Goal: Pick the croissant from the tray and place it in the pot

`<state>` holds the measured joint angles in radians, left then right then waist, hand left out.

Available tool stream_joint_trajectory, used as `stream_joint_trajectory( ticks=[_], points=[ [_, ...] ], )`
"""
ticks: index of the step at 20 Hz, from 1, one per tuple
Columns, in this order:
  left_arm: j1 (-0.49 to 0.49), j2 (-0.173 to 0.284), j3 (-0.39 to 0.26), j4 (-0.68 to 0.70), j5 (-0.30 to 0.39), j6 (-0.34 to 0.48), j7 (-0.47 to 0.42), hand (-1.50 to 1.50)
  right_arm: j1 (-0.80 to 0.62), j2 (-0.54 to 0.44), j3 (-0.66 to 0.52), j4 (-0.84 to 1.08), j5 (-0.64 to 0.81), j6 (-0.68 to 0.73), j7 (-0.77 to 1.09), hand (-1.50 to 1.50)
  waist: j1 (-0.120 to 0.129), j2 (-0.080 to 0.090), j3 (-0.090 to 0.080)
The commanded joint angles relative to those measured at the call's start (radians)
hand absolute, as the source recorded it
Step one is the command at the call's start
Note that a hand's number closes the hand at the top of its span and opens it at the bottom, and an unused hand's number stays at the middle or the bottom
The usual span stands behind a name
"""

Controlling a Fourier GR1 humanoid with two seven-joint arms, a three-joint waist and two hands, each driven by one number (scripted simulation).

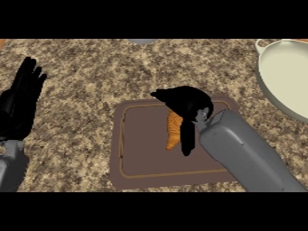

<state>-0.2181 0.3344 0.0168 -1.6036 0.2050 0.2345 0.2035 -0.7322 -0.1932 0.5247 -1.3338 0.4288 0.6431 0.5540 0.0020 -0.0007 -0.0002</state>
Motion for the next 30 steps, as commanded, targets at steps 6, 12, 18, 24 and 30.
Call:
stream_joint_trajectory(
  ticks=[6, 12, 18, 24, 30],
  points=[
    [0.031, -0.049, 0.008, -0.006, -0.047, -0.024, -0.020, 0.00, 0.069, 0.054, -0.017, 0.062, 0.175, -0.018, -0.070, -1.50, 0.001, 0.001, 0.000],
    [0.066, -0.007, 0.060, -0.090, -0.015, -0.078, 0.054, 0.00, 0.095, 0.035, -0.027, 0.133, 0.272, -0.067, -0.192, -1.50, 0.003, 0.000, 0.000],
    [0.051, -0.081, 0.036, -0.046, -0.094, -0.035, 0.005, 0.00, 0.114, 0.075, -0.060, 0.150, 0.344, -0.047, -0.187, -1.50, 0.000, 0.000, 0.000],
    [0.025, -0.052, 0.065, -0.070, -0.050, -0.080, 0.057, 0.00, 0.058, 0.019, -0.022, 0.282, 0.385, -0.045, -0.411, 1.50, 0.011, 0.002, 0.001],
    [-0.022, -0.084, 0.066, 0.039, -0.099, -0.083, -0.008, 0.00, 0.057, 0.135, -0.045, 0.295, 0.465, -0.097, -0.390, 1.50, 0.001, 0.002, 0.000]
  ],
)
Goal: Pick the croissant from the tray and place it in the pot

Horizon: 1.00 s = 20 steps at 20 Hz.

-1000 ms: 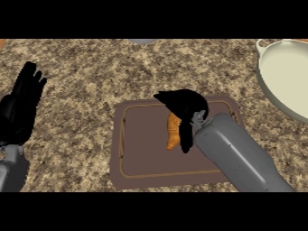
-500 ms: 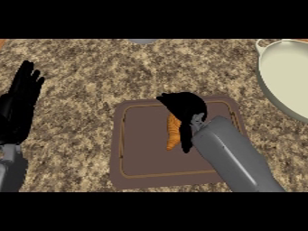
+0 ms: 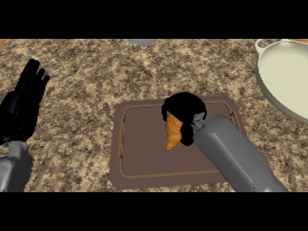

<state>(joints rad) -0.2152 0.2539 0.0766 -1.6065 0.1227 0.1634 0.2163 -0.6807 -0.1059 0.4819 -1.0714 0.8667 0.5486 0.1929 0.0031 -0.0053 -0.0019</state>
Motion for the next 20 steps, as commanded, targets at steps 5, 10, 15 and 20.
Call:
stream_joint_trajectory(
  ticks=[5, 10, 15, 20],
  points=[
    [0.082, -0.039, -0.009, -0.080, -0.019, 0.020, 0.003, 0.00, 0.241, -0.073, 0.038, -0.234, 0.006, 0.014, -0.098, 1.50, -0.017, -0.002, 0.002],
    [0.079, -0.003, 0.041, -0.022, -0.014, 0.008, -0.018, 0.00, 0.545, -0.234, 0.079, -0.601, -0.041, -0.030, -0.189, 1.50, -0.065, -0.010, 0.001],
    [0.038, -0.003, 0.033, -0.020, -0.013, -0.009, -0.017, 0.00, 0.789, -0.418, 0.015, -0.864, -0.042, -0.105, -0.246, 1.50, -0.033, 0.000, 0.002],
    [0.063, 0.006, 0.058, -0.049, 0.019, -0.028, -0.003, 0.00, 0.911, -0.427, -0.158, -1.059, -0.170, -0.165, -0.266, 1.50, -0.035, 0.000, 0.002]
  ],
)
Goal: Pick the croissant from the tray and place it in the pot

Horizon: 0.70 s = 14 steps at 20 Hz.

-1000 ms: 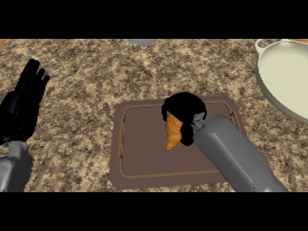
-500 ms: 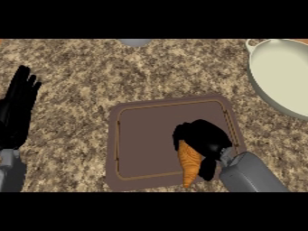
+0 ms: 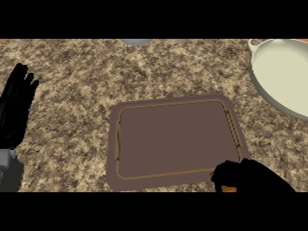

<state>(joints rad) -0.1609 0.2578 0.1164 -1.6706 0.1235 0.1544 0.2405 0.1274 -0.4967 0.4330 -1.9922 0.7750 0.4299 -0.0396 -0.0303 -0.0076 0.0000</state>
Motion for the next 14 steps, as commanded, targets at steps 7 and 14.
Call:
stream_joint_trajectory(
  ticks=[7, 14],
  points=[
    [-0.002, -0.006, 0.003, -0.015, -0.012, 0.015, 0.006, 0.00, 0.109, 0.114, -0.412, -0.306, -0.287, -0.179, 0.055, 1.50, -0.004, 0.002, 0.001],
    [-0.083, -0.010, -0.003, 0.065, -0.011, -0.006, 0.009, 0.00, -0.030, 0.100, -0.709, -0.262, -0.471, -0.189, 0.121, 1.50, 0.020, 0.009, 0.000]
  ],
)
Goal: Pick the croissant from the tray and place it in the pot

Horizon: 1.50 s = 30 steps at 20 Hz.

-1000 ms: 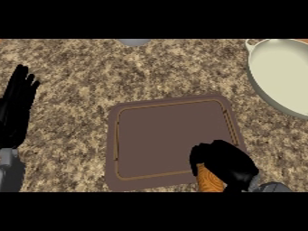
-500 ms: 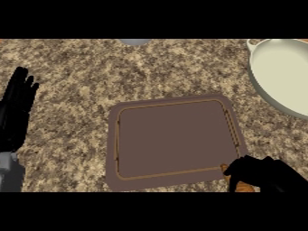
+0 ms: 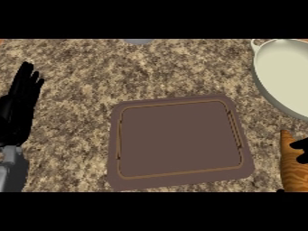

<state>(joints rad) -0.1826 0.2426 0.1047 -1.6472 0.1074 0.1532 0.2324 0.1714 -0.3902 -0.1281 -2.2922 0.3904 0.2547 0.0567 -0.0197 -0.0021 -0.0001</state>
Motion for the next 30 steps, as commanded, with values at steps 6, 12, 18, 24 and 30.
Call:
stream_joint_trajectory(
  ticks=[6, 12, 18, 24, 30],
  points=[
    [0.004, -0.002, 0.008, -0.013, 0.007, -0.029, 0.015, 0.00, -0.214, -0.080, -0.277, 0.270, -0.176, 0.039, 0.024, 1.50, 0.022, 0.003, 0.000],
    [0.009, -0.013, 0.004, -0.037, -0.008, -0.024, 0.018, 0.00, -0.380, -0.218, -0.388, 0.568, -0.256, 0.099, -0.029, 1.50, 0.026, 0.003, 0.000],
    [-0.036, -0.050, -0.009, 0.083, -0.037, -0.015, -0.064, 0.00, -0.565, -0.181, -0.332, 0.891, -0.240, 0.039, -0.132, 1.50, 0.035, 0.011, 0.001],
    [-0.062, -0.042, -0.014, 0.023, -0.027, -0.014, -0.002, 0.00, -0.539, -0.268, -0.240, 0.972, 0.197, -0.270, -0.276, 1.50, 0.051, 0.015, 0.001],
    [-0.040, -0.046, -0.015, 0.048, -0.033, -0.031, -0.041, 0.00, -0.757, -0.250, -0.194, 1.445, 0.291, -0.433, -0.453, 1.50, 0.066, 0.017, 0.002]
  ],
)
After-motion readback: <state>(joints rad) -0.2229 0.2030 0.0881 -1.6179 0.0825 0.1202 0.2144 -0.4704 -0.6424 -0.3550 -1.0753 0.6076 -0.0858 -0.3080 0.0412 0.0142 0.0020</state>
